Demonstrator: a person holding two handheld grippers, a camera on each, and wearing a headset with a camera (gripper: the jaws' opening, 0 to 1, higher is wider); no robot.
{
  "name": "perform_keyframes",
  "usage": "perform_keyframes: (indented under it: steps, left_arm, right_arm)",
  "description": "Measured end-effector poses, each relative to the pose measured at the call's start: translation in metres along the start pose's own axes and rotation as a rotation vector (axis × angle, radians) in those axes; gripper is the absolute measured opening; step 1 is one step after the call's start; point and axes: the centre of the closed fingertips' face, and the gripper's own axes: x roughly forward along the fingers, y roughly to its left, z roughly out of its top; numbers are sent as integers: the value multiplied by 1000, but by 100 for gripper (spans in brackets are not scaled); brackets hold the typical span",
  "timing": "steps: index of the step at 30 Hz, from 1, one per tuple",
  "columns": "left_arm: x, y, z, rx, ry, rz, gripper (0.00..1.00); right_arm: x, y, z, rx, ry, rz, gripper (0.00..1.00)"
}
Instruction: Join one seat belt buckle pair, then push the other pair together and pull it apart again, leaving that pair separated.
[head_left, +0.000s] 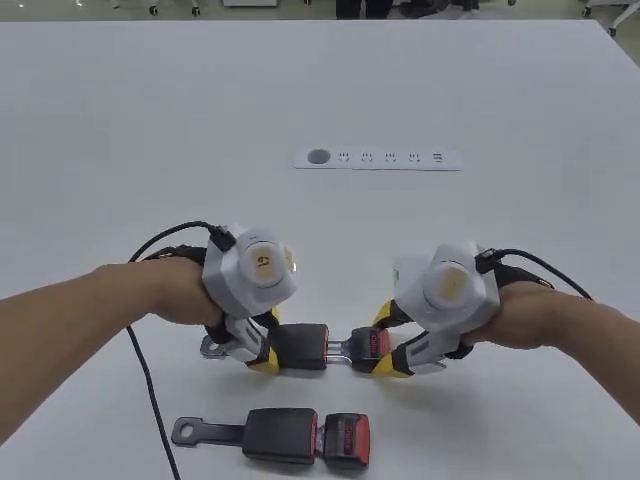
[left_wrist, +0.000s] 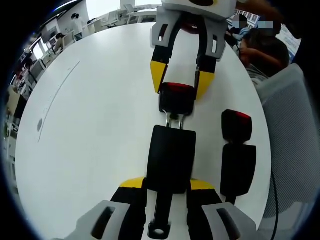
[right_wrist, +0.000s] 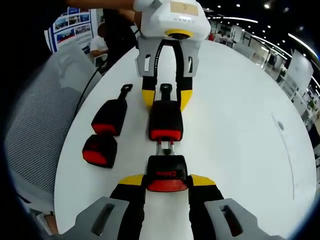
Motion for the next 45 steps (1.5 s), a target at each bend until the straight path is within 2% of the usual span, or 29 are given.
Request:
perform_keyframes:
  steps: [10, 25, 31, 37, 45]
  left_arm:
    - [0, 0, 0, 0, -2, 4, 31]
    - [-1, -1, 0, -2, -20, 7, 31]
    - [-1, -1, 0, 5, -15, 12, 31]
    - [-1, -1, 0, -6, -29, 17, 31]
    - [-1, -2, 1, 15, -20, 12, 30]
  right_arm:
    - [4, 0, 4, -12, -5, -2, 30]
    - [6, 1, 4, 16, -6, -2, 29]
    - [8, 0, 4, 20, -8, -17, 29]
    - [9, 1, 5, 47, -12, -29, 28]
    - [10, 1, 6, 50, -10, -26, 28]
